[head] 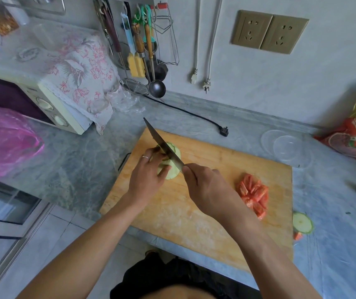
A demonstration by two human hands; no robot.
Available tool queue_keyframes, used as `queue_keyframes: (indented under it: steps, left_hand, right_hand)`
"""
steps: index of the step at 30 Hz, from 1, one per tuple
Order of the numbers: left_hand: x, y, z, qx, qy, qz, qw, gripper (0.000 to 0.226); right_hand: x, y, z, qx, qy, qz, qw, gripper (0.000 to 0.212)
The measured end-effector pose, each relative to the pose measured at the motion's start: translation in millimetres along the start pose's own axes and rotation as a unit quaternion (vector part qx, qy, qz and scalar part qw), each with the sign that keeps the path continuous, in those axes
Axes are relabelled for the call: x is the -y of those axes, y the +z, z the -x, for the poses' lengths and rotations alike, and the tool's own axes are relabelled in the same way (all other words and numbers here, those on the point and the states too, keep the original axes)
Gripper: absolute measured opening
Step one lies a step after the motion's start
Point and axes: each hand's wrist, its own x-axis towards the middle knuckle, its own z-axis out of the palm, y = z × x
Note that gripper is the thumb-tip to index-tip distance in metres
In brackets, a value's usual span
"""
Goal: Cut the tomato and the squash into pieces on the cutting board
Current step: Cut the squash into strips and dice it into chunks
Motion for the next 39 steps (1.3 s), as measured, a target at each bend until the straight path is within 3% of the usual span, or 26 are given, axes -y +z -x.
queue_keyframes:
  steps: [12,39]
  left_hand:
    - [-8.4,6.7,-0.6,-0.021,-0.012,0.006,1.0,0.033]
    - [-13.3,3.0,-5.7,-0.042,-0.015,0.038,0.998,0.025]
  right_hand:
    - [2.9,-10.8,-13.1,0.025,0.019,0.036,0.999,0.041]
    - [-11.4,-1.5,4.8,-0.016,-0.01,0.04,0.999,0.039]
